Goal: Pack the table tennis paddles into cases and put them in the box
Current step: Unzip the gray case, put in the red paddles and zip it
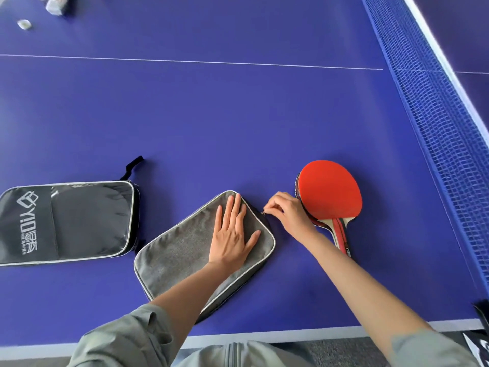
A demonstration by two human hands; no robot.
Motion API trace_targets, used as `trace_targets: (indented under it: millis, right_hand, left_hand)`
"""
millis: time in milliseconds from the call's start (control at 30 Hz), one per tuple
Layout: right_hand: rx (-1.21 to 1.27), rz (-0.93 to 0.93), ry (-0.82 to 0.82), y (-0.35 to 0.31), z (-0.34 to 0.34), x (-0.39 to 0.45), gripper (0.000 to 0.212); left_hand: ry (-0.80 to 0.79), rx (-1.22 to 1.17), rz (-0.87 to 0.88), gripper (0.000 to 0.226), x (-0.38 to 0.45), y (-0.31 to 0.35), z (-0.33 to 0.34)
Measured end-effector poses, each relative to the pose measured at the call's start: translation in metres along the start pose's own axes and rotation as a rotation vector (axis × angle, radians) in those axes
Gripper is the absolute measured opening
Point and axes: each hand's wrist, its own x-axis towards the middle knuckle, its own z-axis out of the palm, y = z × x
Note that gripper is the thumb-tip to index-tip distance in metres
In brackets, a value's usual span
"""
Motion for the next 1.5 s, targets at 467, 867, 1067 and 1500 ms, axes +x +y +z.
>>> trace_targets:
  millis: [467,867,1067,1500]
  right_hand:
    - [0.183,0.157,0.015,-0.034,0.023,0.054,0.006]
    - [0.254,0.559,0.193,-0.051,0.025,-0.061,0.023]
    - [0.325,0.566,0.248,-0.067,0.046,-0.072,0.022]
    - [0.252,0.412,0.281,-0.092,0.054,-0.052,0.045]
  left_hand:
    - [-0.098,-0.106,0.048,0.111,-0.004,-0.003,-0.013]
    - [-0.286,0.270,-0.004,0.104,-0.037,0.001,-0.038]
    - [-0.216,0.362,0.088,0.047,-0.034,-0.003,-0.026]
    - [0.103,-0.416,-0.095,0.025,-0.015,-0.023,-0.137]
